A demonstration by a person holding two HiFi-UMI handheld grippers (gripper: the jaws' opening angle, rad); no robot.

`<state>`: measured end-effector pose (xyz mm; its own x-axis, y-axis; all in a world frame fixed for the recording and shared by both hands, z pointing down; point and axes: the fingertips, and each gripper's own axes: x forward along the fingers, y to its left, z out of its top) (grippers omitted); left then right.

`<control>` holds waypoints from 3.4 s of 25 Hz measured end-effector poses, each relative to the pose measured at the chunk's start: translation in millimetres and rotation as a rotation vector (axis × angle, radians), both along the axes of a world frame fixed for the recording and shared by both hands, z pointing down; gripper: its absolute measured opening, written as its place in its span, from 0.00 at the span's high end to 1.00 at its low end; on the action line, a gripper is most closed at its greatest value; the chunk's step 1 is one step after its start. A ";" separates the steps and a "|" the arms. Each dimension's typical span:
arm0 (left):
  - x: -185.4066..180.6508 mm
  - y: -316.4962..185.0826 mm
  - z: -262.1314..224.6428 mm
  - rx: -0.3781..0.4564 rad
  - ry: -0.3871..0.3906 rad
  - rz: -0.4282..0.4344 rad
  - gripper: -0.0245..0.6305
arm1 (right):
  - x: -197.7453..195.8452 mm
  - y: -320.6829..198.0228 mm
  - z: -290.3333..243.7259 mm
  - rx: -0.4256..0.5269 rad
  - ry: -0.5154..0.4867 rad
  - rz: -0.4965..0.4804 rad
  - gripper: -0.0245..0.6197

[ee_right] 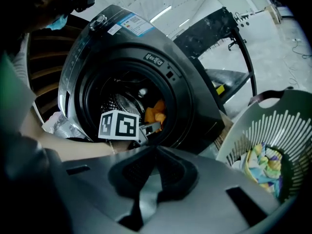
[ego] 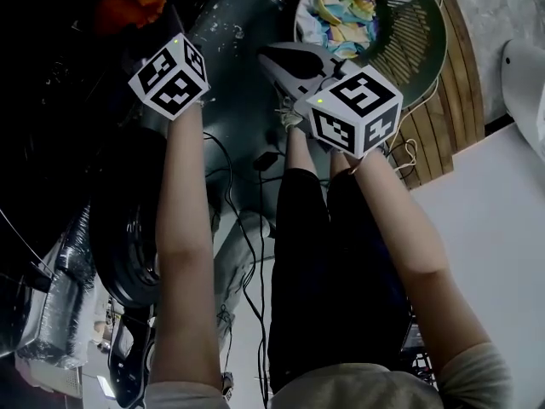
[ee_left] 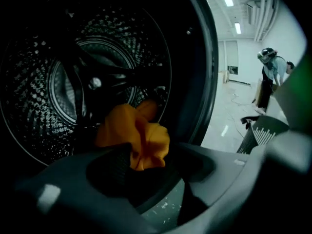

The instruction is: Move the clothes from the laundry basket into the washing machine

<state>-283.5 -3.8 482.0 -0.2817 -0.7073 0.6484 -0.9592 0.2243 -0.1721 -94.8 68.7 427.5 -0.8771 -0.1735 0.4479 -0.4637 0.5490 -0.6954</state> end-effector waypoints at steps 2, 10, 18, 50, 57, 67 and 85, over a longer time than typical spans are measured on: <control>2.7 0.8 15.2 -0.064 -0.009 0.060 0.57 | 2.1 -1.7 -1.6 0.019 0.005 -0.005 0.93; -32.4 -30.5 19.9 -0.079 -0.086 0.062 0.91 | -9.3 -12.4 -5.4 0.045 -0.030 0.002 0.93; -67.6 -70.7 17.9 -0.101 -0.159 0.059 0.90 | -9.2 -11.0 3.2 0.040 -0.016 -0.002 0.93; 222.1 55.5 -27.0 0.037 0.463 0.357 0.95 | 134.5 -44.6 257.4 -0.156 0.563 0.054 0.71; 206.9 75.1 -7.8 -0.028 0.464 0.373 0.95 | 149.5 -40.4 306.2 -0.240 0.660 0.093 0.91; 243.7 63.4 -26.2 -0.032 0.579 0.381 0.65 | 134.6 -40.8 164.1 -0.161 0.283 0.125 0.94; 332.4 43.2 -70.9 -0.131 0.407 0.811 0.90 | 133.9 -38.7 -147.8 0.167 -0.071 0.201 0.94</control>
